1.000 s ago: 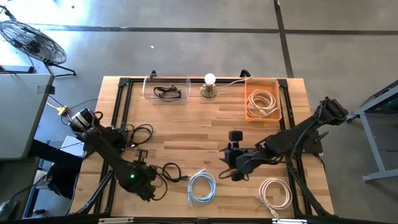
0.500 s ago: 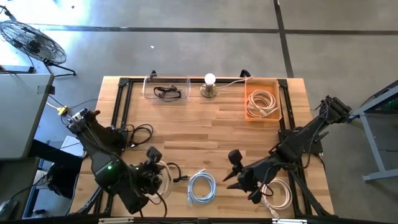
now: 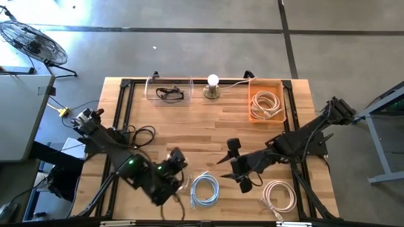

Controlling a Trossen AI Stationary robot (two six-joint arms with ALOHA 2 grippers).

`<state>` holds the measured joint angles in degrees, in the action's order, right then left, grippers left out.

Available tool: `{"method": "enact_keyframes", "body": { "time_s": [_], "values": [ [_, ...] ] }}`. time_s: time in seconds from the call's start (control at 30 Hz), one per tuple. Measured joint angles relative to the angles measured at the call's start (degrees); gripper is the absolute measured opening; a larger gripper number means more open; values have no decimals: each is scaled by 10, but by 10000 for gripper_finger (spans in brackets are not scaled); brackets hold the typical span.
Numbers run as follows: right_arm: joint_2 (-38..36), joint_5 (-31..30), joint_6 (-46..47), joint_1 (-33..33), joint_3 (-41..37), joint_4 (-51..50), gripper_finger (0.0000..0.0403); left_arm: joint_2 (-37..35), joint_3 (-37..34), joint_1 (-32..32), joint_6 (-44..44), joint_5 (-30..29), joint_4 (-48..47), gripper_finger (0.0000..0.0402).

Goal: Pick & Place USB Port
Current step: Put the white HDMI cable into the orange bin

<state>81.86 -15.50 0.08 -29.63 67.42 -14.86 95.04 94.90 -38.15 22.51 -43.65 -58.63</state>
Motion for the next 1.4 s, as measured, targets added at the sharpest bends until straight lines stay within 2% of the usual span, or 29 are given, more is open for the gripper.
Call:
{"method": "enact_keyframes", "body": {
  "time_s": [0.07, 0.2, 0.3, 0.67, 0.9, 1.1, 1.4],
  "values": [
    [7, 14, 0, 10, 0, 14, 240, 0, -4, 20, 22, -3, 22, 9],
    [26, 111, 1, 27, 0, 60, 256, 0, -11, 49, 66, 6, 55, 9],
    [37, 145, 1, 37, -1, 77, 259, 0, -11, 60, 81, 22, 75, 9],
    [57, 148, 90, 88, -1, 83, 259, 1, -10, 54, 131, -15, 118, 9],
    [70, 209, 90, 101, -1, 156, 259, 6, -10, 55, 138, -44, 122, 9],
    [82, 215, 89, 105, -1, 183, 259, 7, -10, 59, 155, -68, 140, 9],
    [94, 221, 76, 114, -1, 209, 259, 7, -14, 82, 179, -58, 189, 9]
  ]
}}
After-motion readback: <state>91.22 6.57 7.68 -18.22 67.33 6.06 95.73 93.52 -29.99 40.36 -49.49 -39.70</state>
